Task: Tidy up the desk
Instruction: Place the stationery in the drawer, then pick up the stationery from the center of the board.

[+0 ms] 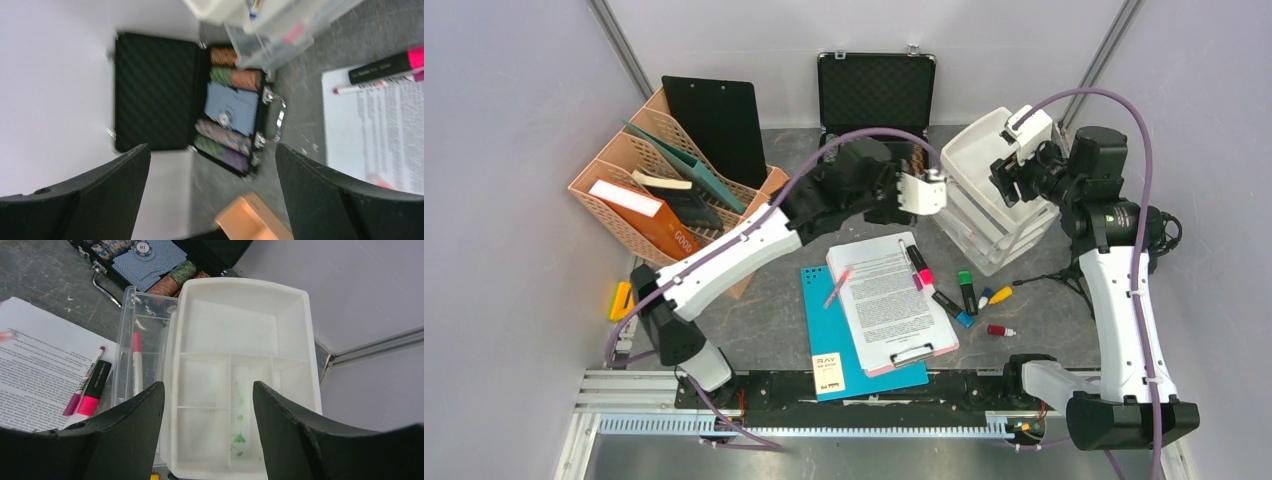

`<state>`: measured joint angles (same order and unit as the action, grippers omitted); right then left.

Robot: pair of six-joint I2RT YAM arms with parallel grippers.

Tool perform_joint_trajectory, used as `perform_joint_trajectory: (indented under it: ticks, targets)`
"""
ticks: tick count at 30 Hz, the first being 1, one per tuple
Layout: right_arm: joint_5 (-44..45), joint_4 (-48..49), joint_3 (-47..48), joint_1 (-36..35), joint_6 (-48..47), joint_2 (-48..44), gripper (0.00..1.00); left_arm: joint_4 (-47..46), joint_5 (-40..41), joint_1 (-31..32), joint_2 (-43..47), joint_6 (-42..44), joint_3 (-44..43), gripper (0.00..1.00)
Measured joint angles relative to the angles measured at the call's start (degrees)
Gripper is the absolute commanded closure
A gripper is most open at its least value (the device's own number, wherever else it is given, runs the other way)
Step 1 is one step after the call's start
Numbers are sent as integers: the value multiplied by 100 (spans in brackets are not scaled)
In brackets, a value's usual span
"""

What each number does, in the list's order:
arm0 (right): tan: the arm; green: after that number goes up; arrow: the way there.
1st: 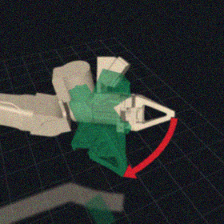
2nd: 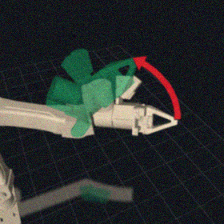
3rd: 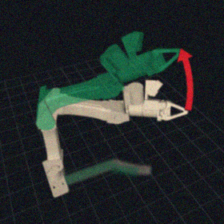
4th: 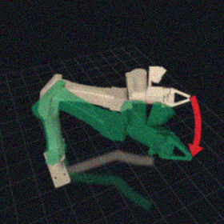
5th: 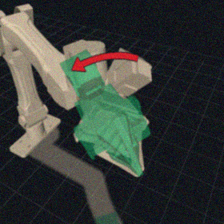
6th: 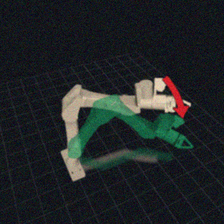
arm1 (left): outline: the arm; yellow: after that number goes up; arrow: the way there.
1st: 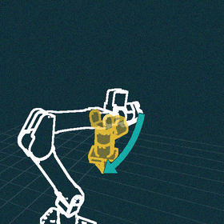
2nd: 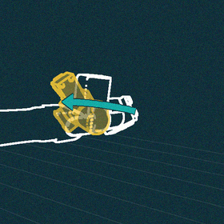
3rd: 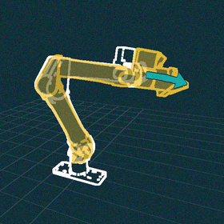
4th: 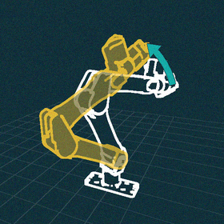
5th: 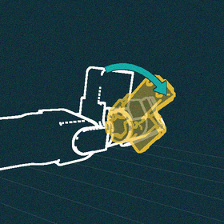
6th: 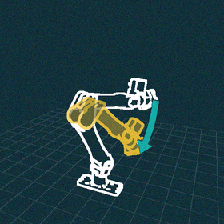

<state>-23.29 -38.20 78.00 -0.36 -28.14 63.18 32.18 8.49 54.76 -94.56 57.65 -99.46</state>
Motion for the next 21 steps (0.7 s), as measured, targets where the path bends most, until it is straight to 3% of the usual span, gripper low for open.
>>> perform_joint_trajectory:
  ticks: [9, 15, 21]
  targets:
    - [-133, 232, -146, -76, 116, -35, 30, 732, -658, -1102, 546, -2555, 1869, 0]
    - [-199, 612, -748, -76, 341, -184, 29, 817, -1012, -1226, 442, -3368, 3016, 4]
    - [-267, 955, -1316, -76, 544, -463, 29, 601, -1010, -1222, 35, -3687, 3370, 15]
